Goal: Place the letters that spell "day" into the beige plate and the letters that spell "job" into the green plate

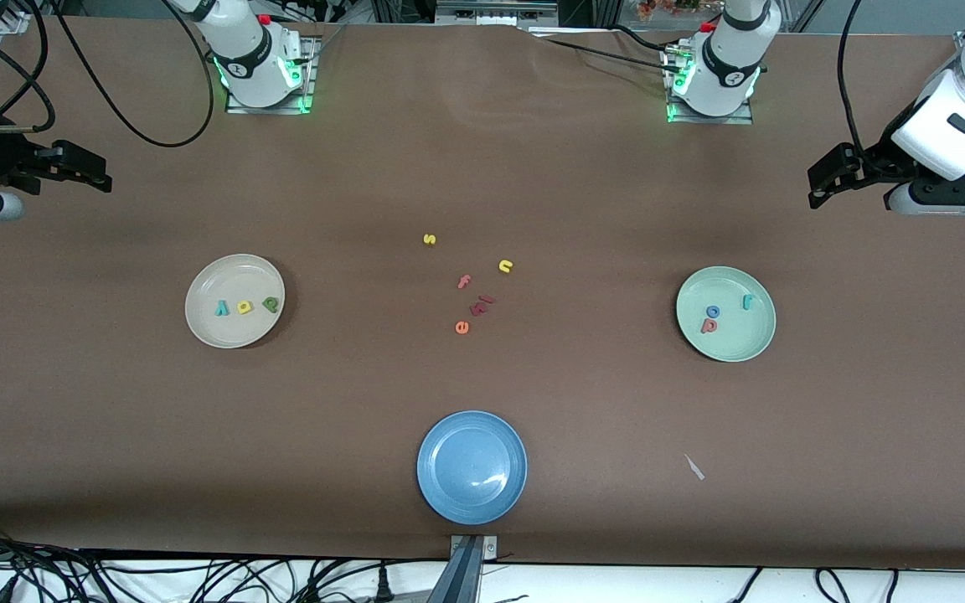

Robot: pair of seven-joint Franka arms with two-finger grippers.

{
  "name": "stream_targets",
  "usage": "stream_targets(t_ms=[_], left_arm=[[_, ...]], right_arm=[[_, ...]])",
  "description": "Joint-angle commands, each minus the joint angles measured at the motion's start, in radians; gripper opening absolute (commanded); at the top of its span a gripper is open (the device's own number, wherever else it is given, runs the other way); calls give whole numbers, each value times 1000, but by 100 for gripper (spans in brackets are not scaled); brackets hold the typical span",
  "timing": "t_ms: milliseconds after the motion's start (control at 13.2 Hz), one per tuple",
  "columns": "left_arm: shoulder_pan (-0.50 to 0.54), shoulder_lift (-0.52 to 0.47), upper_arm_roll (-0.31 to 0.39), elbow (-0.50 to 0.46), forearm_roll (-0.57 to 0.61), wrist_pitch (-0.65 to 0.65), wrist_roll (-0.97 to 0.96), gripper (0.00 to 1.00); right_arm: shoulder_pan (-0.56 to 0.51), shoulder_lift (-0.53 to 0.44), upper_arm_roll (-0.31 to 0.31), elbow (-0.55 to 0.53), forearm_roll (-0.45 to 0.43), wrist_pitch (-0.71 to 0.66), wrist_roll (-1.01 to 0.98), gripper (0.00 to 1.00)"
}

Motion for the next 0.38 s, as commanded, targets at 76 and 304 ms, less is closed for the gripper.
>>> stream_targets(t_ms=[76, 304], left_arm=[[-3, -6, 6, 1, -8, -11, 18, 100], [-3, -6, 6, 1, -8, -11, 18, 100]], right_arm=[[-14, -1, 6, 4, 2, 5, 12, 100], [-18, 1, 5, 1, 5, 4, 12, 100]])
